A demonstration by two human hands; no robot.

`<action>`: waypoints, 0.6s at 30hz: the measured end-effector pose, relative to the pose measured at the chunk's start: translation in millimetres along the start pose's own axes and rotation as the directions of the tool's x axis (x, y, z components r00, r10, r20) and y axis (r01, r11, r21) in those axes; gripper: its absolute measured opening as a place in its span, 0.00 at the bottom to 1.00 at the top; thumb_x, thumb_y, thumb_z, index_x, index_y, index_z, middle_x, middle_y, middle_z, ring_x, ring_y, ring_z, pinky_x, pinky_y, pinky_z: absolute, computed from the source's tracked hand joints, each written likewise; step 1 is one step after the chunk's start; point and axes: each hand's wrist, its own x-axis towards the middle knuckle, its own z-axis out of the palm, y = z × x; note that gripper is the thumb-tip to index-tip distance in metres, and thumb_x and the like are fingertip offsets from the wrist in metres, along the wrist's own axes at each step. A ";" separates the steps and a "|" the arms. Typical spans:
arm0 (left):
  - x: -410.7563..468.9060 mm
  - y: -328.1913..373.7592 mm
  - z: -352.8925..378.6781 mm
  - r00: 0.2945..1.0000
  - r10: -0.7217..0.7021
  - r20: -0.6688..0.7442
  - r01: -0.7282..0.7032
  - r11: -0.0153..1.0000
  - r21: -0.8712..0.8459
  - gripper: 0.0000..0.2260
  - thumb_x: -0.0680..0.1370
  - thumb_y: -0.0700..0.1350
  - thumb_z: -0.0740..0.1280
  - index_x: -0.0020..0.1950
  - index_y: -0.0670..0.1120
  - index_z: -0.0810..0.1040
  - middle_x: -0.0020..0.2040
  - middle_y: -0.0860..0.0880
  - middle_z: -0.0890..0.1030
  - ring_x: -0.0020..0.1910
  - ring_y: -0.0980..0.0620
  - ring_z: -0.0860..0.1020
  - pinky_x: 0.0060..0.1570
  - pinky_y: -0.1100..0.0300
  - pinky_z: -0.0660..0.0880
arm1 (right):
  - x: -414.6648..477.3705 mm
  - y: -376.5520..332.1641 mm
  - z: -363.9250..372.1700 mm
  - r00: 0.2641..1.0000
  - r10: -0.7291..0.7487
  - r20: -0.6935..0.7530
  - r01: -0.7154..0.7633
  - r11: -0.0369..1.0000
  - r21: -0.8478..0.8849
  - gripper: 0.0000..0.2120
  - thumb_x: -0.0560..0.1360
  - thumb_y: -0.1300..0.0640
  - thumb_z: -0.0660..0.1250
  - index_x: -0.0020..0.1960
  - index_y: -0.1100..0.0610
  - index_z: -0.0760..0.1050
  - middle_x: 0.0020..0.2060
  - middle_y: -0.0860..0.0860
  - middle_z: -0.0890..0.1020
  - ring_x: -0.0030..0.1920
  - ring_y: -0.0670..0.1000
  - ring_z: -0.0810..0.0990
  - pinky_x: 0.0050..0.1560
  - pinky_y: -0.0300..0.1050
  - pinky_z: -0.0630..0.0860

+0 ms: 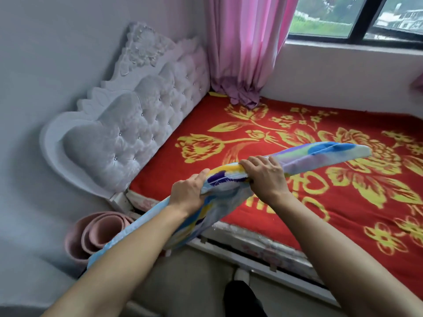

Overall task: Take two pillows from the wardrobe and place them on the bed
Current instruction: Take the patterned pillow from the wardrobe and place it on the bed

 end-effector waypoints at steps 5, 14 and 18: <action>103.3 -9.0 10.8 0.997 -0.080 0.014 0.080 0.997 0.002 0.26 0.75 0.57 0.67 0.72 0.58 0.66 0.50 0.51 0.84 0.43 0.43 0.82 0.38 0.55 0.75 | 101.6 49.4 35.5 1.000 -0.011 -0.004 0.011 0.998 0.069 0.23 0.73 0.56 0.66 0.68 0.48 0.74 0.61 0.49 0.81 0.61 0.57 0.79 0.63 0.55 0.69; 227.9 -56.6 16.9 0.974 -0.225 -0.005 0.225 0.973 0.052 0.25 0.71 0.47 0.67 0.68 0.59 0.69 0.45 0.52 0.83 0.38 0.45 0.81 0.33 0.56 0.75 | 254.3 70.6 81.0 0.996 -0.053 -0.070 0.065 0.983 0.173 0.24 0.72 0.58 0.65 0.67 0.50 0.74 0.60 0.49 0.80 0.62 0.57 0.77 0.67 0.57 0.66; 259.2 -92.2 30.2 0.965 -0.249 -0.080 0.252 0.967 0.035 0.26 0.68 0.44 0.70 0.65 0.59 0.72 0.40 0.52 0.83 0.34 0.44 0.80 0.29 0.60 0.69 | 306.1 61.1 101.3 0.992 -0.097 -0.081 0.111 0.977 0.181 0.25 0.71 0.58 0.67 0.68 0.50 0.74 0.61 0.50 0.80 0.63 0.57 0.77 0.69 0.57 0.65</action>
